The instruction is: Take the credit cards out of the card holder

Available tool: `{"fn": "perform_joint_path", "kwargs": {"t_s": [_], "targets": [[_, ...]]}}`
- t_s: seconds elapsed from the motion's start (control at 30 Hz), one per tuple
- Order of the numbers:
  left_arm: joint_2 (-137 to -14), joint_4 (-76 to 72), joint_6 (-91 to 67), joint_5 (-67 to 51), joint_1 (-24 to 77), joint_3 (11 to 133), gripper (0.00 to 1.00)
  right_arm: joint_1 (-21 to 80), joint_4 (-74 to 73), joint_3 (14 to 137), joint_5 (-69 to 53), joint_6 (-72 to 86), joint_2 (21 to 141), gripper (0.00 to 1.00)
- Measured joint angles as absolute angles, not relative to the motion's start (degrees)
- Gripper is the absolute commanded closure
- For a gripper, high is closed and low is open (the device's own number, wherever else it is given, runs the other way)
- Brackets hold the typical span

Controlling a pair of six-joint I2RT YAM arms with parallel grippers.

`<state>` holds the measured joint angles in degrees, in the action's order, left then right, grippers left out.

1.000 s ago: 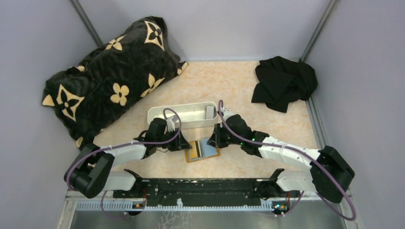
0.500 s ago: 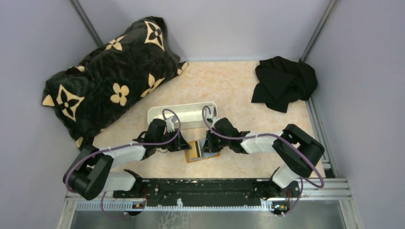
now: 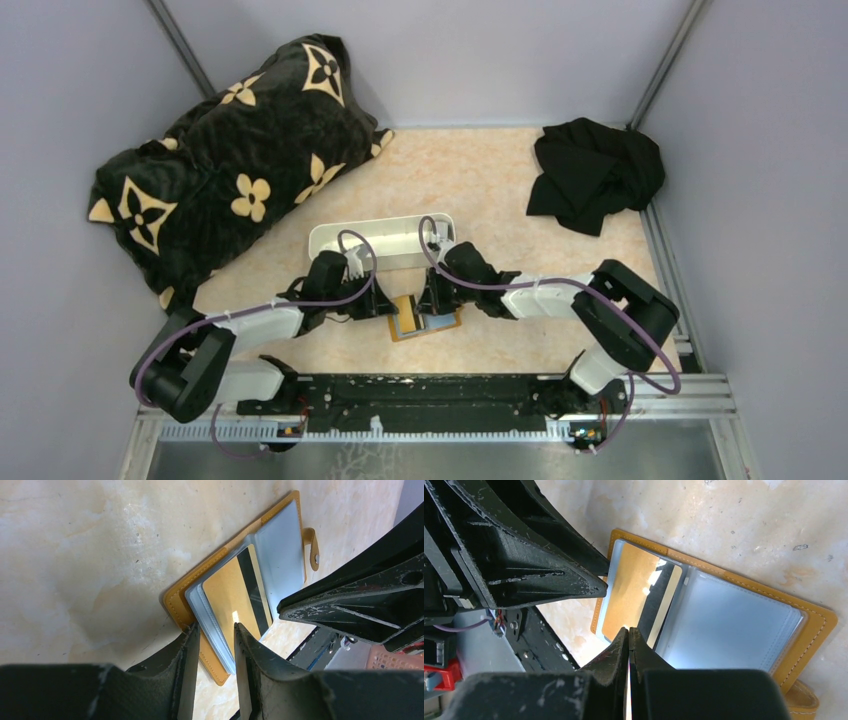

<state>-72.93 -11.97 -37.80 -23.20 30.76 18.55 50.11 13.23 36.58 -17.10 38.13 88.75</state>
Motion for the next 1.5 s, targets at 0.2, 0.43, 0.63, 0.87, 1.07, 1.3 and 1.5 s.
{"fn": "perform_joint_path", "kwargs": {"t_s": [0.2,0.43,0.63,0.87,1.07,1.3,1.5], "targets": [[-72.1,-11.53,-37.8,-22.94,30.76,18.09,0.61,50.15,13.8,36.49,-17.1,38.13,88.86,1.0],[-71.94,-11.53,-37.8,-22.9,30.79,17.98,0.61,50.24,14.66,36.4,-17.26,38.19,91.64,1.0],[-71.94,-11.55,-37.8,-22.9,30.76,17.98,0.61,50.74,16.19,36.4,-17.5,38.72,92.97,1.0],[-71.96,-11.6,-37.8,-22.92,30.76,17.96,0.59,51.77,20.25,36.42,-18.55,39.75,95.33,1.0],[-72.03,-11.77,-37.82,-23.03,30.79,17.96,0.59,52.77,21.04,36.42,-18.9,40.66,95.66,1.0],[-72.38,-12.32,-37.82,-23.33,30.76,17.93,0.59,52.62,16.88,36.42,-16.56,40.05,92.66,1.0],[-72.42,-12.67,-37.82,-23.42,30.76,17.78,0.59,52.31,15.44,36.29,-15.55,39.64,91.42,1.0]]}}
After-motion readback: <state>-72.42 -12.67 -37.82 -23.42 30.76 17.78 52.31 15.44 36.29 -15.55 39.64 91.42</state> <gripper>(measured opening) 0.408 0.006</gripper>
